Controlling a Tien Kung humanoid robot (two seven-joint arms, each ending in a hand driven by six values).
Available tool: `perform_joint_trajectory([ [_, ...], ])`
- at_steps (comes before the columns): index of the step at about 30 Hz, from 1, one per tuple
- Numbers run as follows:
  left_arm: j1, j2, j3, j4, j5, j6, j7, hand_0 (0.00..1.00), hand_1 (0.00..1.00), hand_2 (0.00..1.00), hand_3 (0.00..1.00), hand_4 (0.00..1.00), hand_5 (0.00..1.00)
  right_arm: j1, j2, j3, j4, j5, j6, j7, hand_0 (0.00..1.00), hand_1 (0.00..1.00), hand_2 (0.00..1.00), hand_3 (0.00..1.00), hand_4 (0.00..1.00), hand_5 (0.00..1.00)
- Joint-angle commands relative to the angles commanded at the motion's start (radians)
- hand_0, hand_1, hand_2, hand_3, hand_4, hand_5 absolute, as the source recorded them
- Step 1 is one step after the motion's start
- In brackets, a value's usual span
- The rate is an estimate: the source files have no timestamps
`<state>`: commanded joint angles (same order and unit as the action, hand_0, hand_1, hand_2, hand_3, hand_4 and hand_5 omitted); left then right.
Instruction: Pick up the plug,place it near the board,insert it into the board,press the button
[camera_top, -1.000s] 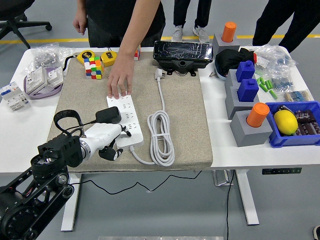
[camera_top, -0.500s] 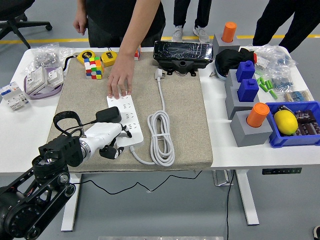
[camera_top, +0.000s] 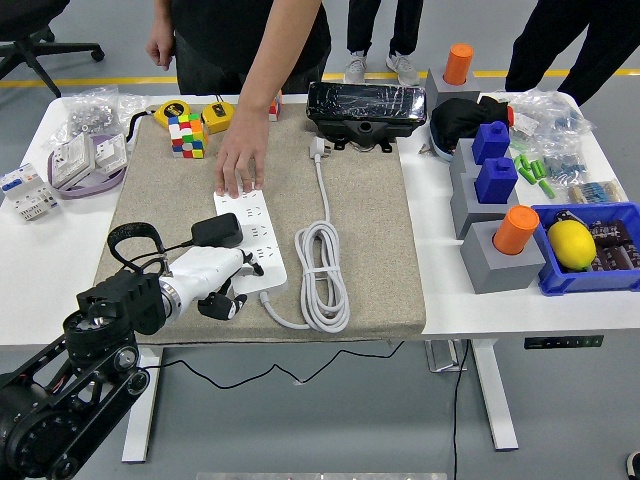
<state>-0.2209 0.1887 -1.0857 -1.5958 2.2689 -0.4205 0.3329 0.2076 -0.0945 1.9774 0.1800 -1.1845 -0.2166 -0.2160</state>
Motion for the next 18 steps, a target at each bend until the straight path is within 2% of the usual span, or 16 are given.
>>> perform_joint_trajectory([
  [4,-0.001,0.000,-0.030,-0.057,-0.018,0.026,-0.021,0.195,0.002,0.116,0.756,0.572,0.002,-0.001,0.000,0.001,0.000,0.000,0.000,0.000,0.782,0.693,0.709,0.755,0.998,0.996],
  [5,-0.002,-0.001,-0.041,-0.064,-0.038,0.048,-0.041,0.219,0.045,0.159,0.679,0.652,0.002,-0.002,0.001,0.002,0.000,-0.001,0.000,-0.001,0.782,0.693,0.709,0.755,0.998,0.994],
  [10,-0.008,-0.010,-0.071,-0.040,-0.097,0.186,-0.129,0.219,0.045,0.159,0.679,0.652,0.002,-0.002,0.002,0.003,0.000,-0.001,0.000,0.001,0.782,0.693,0.709,0.755,0.998,0.994],
  [11,-0.010,-0.013,-0.078,-0.027,-0.106,0.211,-0.140,0.376,0.451,0.526,0.728,0.901,0.036,-0.003,0.002,0.003,0.000,-0.001,-0.001,0.001,0.782,0.693,0.709,0.755,0.998,0.994],
  [14,-0.019,-0.020,-0.091,0.019,-0.123,0.232,-0.154,0.376,0.451,0.526,0.728,0.901,0.036,-0.002,0.003,0.002,0.000,-0.002,-0.002,0.001,0.782,0.693,0.709,0.755,0.998,0.994],
  [16,-0.026,-0.024,-0.095,0.059,-0.152,0.267,-0.173,0.376,0.451,0.526,0.728,0.901,0.036,-0.003,0.003,0.002,0.000,-0.002,-0.002,0.001,0.782,0.693,0.709,0.755,0.998,0.994],
  [17,-0.031,-0.026,-0.096,0.085,-0.176,0.288,-0.185,0.777,0.909,0.897,0.918,0.998,0.301,-0.004,0.003,0.003,0.000,-0.004,-0.003,0.001,0.782,0.693,0.709,0.755,0.998,0.994],
  [18,-0.033,-0.029,-0.096,0.111,-0.205,0.309,-0.200,0.777,0.909,0.897,0.918,0.998,0.301,-0.005,0.003,0.005,0.000,-0.007,-0.003,0.000,0.782,0.693,0.709,0.755,0.998,0.994],
])
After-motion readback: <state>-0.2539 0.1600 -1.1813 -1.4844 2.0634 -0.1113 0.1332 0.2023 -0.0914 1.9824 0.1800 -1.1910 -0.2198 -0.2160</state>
